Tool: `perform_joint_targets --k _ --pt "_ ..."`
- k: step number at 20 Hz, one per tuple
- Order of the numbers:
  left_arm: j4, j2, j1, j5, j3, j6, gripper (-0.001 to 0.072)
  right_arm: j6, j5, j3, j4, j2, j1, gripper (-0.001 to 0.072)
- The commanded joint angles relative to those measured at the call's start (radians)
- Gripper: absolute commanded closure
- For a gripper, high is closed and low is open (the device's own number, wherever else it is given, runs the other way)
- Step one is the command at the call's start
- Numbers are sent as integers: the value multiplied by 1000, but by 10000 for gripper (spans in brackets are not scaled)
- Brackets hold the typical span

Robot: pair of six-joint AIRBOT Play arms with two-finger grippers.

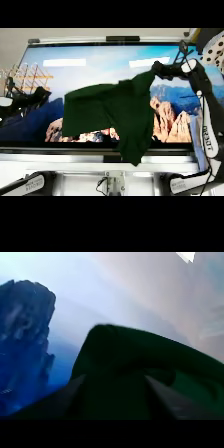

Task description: Fold the shirts.

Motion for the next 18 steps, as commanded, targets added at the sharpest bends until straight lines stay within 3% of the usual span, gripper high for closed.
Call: perform_joint_targets --k 1,4,5,6,8,10,11,12,15,18 --pt "-15 -27 43 -189 74 11 80 1 118 25 73 14 -36 197" --pt "90 -27 216 -533 195 13 118 -6 388 47 -66 97 -147 200" --pt "152 -27 265 -630 206 13 168 -7 511 47 -159 120 -181 201" --pt "221 -27 303 -713 197 13 303 -19 643 44 -269 137 -208 201" --pt "298 -26 343 -813 103 15 307 -88 822 -7 -397 174 -247 201" --pt "267 -25 335 -804 -47 61 285 -111 867 -111 -381 227 -287 201" --pt "227 -25 324 -773 -118 97 195 -111 853 -164 -360 254 -299 201" --pt "179 -25 312 -727 -184 128 155 -111 831 -214 -341 280 -303 201" --pt "96 -27 275 -595 -287 160 156 -112 816 -286 -315 307 -300 201" --pt "95 -50 216 -555 -309 156 157 -113 811 -290 -300 306 -300 201"
